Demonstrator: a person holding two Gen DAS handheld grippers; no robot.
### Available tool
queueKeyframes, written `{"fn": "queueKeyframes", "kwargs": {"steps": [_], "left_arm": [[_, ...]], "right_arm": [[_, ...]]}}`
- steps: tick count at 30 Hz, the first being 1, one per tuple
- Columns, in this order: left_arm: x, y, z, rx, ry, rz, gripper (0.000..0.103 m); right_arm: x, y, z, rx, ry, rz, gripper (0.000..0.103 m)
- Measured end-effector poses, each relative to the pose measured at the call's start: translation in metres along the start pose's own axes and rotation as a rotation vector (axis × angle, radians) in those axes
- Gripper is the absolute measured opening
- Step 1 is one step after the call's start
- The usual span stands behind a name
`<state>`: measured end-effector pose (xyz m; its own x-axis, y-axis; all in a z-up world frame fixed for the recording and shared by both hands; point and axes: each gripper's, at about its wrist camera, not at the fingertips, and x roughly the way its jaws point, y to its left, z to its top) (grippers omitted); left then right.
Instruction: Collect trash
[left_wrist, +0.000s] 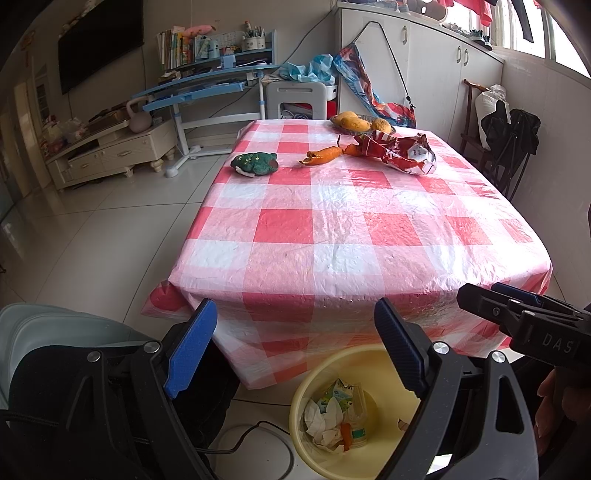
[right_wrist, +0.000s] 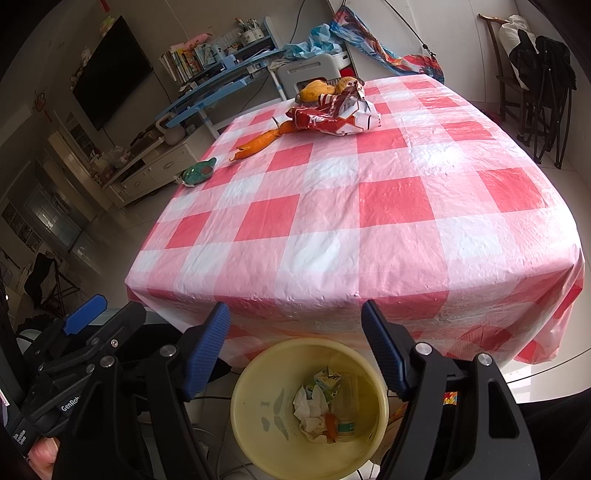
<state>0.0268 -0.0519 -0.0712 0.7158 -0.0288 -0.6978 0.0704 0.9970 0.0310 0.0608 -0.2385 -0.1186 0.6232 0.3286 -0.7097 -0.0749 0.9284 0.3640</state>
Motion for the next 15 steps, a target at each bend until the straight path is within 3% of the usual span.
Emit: {"fn": "queueKeyframes", "kwargs": {"steps": [15], "left_arm": [[-0.0001, 0.0, -0.0001, 0.0, 0.0, 0.0, 0.084]], "right_arm": [[0.001, 0.0008, 0.0003, -0.002, 0.001, -0.001, 0.071]]}}
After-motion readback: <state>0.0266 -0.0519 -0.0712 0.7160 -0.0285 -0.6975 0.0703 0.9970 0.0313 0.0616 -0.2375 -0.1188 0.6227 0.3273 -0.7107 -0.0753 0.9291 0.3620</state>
